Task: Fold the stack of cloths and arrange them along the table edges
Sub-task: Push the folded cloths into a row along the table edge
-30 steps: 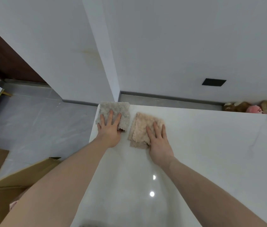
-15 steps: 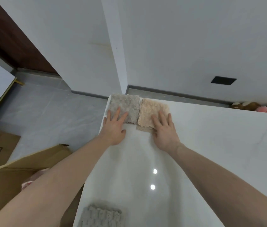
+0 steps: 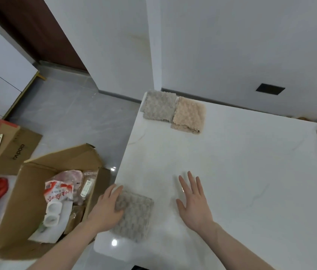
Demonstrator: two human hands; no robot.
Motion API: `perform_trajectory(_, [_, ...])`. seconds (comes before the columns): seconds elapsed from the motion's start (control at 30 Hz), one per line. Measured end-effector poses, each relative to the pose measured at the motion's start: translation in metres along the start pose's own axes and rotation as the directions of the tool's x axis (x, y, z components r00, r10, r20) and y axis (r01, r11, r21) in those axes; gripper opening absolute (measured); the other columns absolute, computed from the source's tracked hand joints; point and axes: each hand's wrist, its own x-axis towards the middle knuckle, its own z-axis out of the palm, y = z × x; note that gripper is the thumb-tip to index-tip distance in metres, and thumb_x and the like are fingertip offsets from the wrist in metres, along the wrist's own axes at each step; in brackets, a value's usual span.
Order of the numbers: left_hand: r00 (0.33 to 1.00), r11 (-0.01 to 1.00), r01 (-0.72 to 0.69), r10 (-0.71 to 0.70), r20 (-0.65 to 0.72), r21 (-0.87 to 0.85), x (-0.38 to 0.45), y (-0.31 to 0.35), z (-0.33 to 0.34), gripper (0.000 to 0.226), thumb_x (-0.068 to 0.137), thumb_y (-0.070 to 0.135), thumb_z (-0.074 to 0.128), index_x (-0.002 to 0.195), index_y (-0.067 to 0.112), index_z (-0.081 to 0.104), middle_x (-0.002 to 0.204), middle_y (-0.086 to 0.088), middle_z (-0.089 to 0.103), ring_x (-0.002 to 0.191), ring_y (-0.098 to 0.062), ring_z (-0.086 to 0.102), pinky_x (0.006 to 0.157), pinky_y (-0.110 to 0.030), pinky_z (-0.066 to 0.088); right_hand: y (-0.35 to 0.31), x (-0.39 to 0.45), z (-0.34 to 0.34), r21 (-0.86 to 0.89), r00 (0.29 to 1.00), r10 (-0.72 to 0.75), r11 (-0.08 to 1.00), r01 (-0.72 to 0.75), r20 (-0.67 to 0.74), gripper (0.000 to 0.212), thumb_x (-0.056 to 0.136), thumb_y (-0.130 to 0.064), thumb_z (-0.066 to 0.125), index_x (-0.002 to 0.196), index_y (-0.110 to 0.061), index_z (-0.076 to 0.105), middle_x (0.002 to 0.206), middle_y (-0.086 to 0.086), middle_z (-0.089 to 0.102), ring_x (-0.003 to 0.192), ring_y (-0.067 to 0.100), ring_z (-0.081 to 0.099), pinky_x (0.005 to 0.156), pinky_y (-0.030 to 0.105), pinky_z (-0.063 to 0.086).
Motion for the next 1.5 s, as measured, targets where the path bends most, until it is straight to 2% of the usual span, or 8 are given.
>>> perform_trajectory(0.17, [0.982, 0.997, 0.073, -0.071, -0.178, 0.007, -0.006, 0.0, 0.023, 0.053, 0.089, 0.036, 0.063, 0.14, 0.032, 0.045, 0.138, 0.002, 0.048, 0.121, -0.027, 0.05, 0.103, -0.04, 0.045, 0.002, -0.038, 0.002, 0.061, 0.996, 0.088, 0.994, -0.09, 0.027, 0.078, 0.102, -0.031, 0.051, 0.163, -0.038, 0.003, 0.171, -0.009, -0.012, 0.159, 0.024, -0.014, 0.129, 0.033, 0.003])
perform_trajectory(0.33, [0.978, 0.986, 0.012, -0.046, -0.203, -0.165, 0.004, 0.051, 0.018, 0.008, 0.089, 0.02, 0.059, 0.088, 0.02, 0.051, 0.089, 0.002, 0.057, 0.082, -0.022, 0.056, 0.07, -0.037, 0.046, 0.015, -0.056, -0.009, 0.082, 0.99, 0.14, 0.986, -0.142, 0.029, 0.078, 0.101, -0.03, 0.052, 0.163, -0.036, 0.007, 0.172, -0.005, -0.009, 0.16, 0.025, -0.009, 0.129, 0.035, 0.009])
perform_trajectory(0.57, [0.976, 0.944, -0.143, 0.086, -0.199, -0.297, 0.028, 0.165, 0.022, 0.006, 0.092, 0.02, 0.058, 0.088, 0.019, 0.053, 0.087, 0.002, 0.061, 0.081, -0.02, 0.057, 0.065, -0.031, 0.037, 0.043, -0.06, -0.041, 0.094, 0.976, 0.212, 0.974, -0.206, -0.052, 0.074, 0.102, -0.028, 0.052, 0.164, -0.027, 0.012, 0.171, -0.002, -0.005, 0.16, 0.025, -0.005, 0.13, 0.035, 0.007])
perform_trajectory(0.77, [0.984, 0.887, -0.135, 0.069, -0.162, -0.442, 0.047, 0.228, 0.014, 0.015, 0.095, 0.029, 0.057, 0.102, 0.016, 0.06, 0.096, -0.002, 0.067, 0.084, -0.022, 0.063, 0.069, -0.034, 0.049, 0.072, -0.062, -0.057, 0.131, 0.948, 0.302, 0.949, -0.288, -0.104, 0.074, 0.102, -0.03, 0.053, 0.165, -0.029, 0.013, 0.173, -0.001, -0.005, 0.16, 0.027, 0.0, 0.129, 0.036, 0.012])
perform_trajectory(0.97, [0.933, 0.965, -0.261, 0.256, -0.253, 0.013, 0.038, 0.196, 0.014, 0.068, 0.092, 0.041, 0.057, 0.152, 0.026, 0.03, 0.153, 0.002, 0.031, 0.14, -0.024, 0.032, 0.102, -0.04, 0.049, 0.072, -0.061, -0.045, 0.173, 0.949, 0.301, 0.944, -0.281, -0.096, 0.076, 0.101, -0.029, 0.055, 0.164, -0.029, 0.013, 0.173, 0.001, -0.002, 0.159, 0.028, 0.003, 0.128, 0.035, 0.012])
perform_trajectory(1.07, [0.822, 0.78, -0.515, 0.567, -0.055, 0.356, 0.03, 0.17, 0.026, 0.087, 0.089, 0.045, 0.052, 0.162, 0.035, 0.006, 0.17, 0.003, -0.009, 0.156, -0.031, -0.008, 0.127, -0.047, 0.018, 0.072, -0.062, -0.032, 0.154, 0.951, 0.3, 0.946, -0.286, -0.073, 0.078, 0.101, -0.03, 0.054, 0.164, -0.029, 0.008, 0.173, 0.001, -0.005, 0.16, 0.029, -0.002, 0.128, 0.035, 0.008])
perform_trajectory(1.17, [0.781, 0.635, -0.587, 0.608, 0.144, 0.503, 0.042, 0.157, 0.043, 0.09, 0.097, 0.042, 0.052, 0.16, 0.04, -0.012, 0.162, 0.01, -0.038, 0.15, -0.029, -0.036, 0.124, -0.052, -0.009, 0.078, -0.059, -0.024, 0.143, 0.95, 0.301, 0.947, -0.288, -0.083, 0.079, 0.102, -0.031, 0.052, 0.164, -0.029, 0.004, 0.172, 0.001, -0.009, 0.16, 0.03, -0.006, 0.128, 0.034, 0.003])
perform_trajectory(1.5, [0.754, 0.62, -0.592, 0.652, 0.081, 0.515, 0.087, 0.191, 0.072, 0.08, 0.104, 0.035, 0.04, 0.158, 0.042, -0.019, 0.166, 0.007, -0.032, 0.149, -0.033, -0.034, 0.123, -0.062, -0.005, 0.118, -0.035, -0.04, 0.137, 0.931, 0.337, 0.938, -0.319, -0.14, 0.08, 0.101, -0.033, 0.054, 0.165, -0.03, 0.005, 0.172, -0.002, -0.01, 0.159, 0.029, -0.007, 0.124, 0.029, -0.003])
